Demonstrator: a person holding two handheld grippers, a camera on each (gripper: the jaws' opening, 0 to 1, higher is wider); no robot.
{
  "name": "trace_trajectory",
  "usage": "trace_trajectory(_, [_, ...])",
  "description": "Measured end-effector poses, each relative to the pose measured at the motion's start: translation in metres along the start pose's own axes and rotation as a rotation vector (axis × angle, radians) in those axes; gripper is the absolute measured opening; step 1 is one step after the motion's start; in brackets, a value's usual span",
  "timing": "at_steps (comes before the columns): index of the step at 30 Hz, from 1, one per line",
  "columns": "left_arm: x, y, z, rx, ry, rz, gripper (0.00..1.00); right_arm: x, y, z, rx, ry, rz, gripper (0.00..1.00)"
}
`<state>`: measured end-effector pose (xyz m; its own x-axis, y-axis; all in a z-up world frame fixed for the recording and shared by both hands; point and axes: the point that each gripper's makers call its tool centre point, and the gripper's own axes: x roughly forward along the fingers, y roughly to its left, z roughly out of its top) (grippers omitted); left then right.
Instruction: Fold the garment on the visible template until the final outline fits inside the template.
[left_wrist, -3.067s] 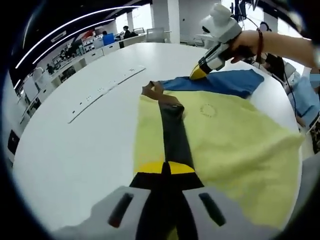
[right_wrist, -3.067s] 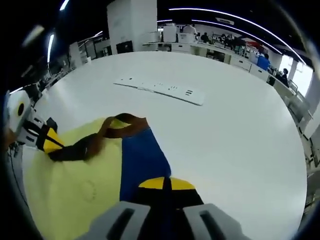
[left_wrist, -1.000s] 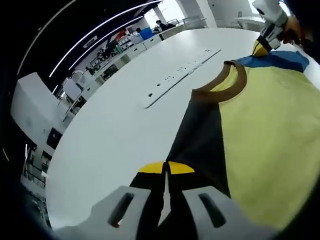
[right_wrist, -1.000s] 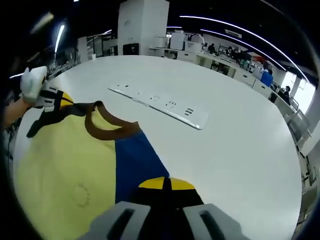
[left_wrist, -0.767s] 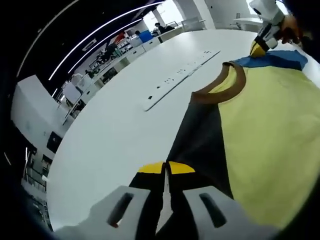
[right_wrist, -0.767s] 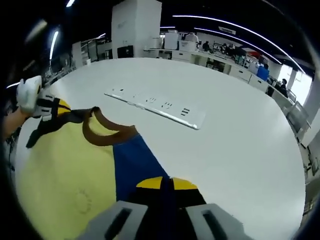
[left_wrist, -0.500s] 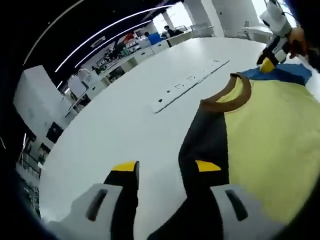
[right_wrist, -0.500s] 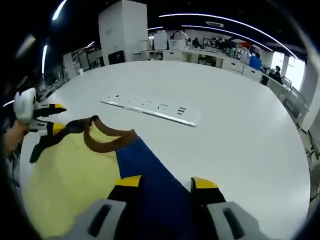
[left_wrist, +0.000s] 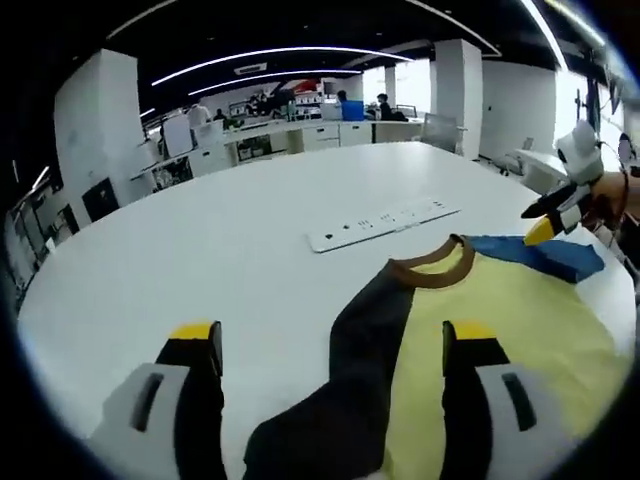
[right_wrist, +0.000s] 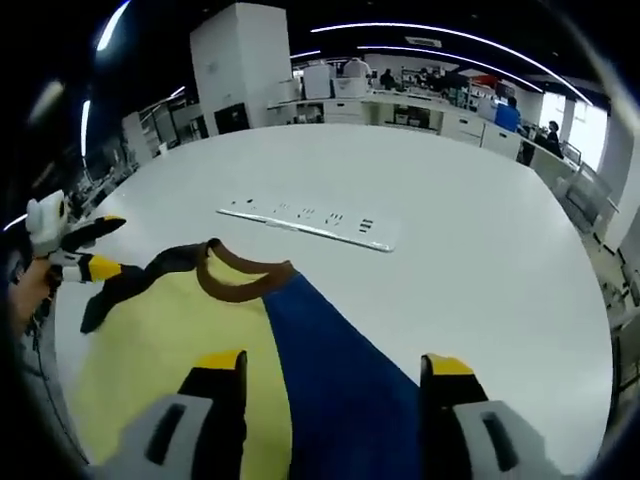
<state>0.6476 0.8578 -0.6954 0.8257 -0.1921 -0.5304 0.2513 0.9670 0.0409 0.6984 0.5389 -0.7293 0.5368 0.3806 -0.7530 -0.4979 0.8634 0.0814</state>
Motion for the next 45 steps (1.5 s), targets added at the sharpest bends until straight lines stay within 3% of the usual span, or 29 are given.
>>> trace_trajectory(7, [-0.035,-0.02,0.006,0.033,-0.04,-0.041,0.99,-0.032,-0.007,-0.012,0.015,-0.003,-0.036,0.74])
trace_trajectory(23, [-0.105,-0.039,-0.006,0.053,-0.066,-0.079,0.99,-0.092,-0.041,-0.069,0.099,0.03,-0.126,0.71])
trace_trajectory(31, [-0.129,-0.051,-0.012,-0.004,-0.077,-0.102,0.99,-0.12,-0.062,-0.104,0.158,0.038,-0.171,0.69])
trace_trajectory(38, [-0.144,-0.055,-0.027,0.039,-0.06,-0.077,0.99,-0.138,-0.082,-0.131,0.191,0.042,-0.212,0.68])
trace_trajectory(45, [-0.158,-0.058,-0.031,0.033,-0.083,-0.084,0.99,-0.149,-0.105,-0.163,0.221,0.069,-0.258,0.66])
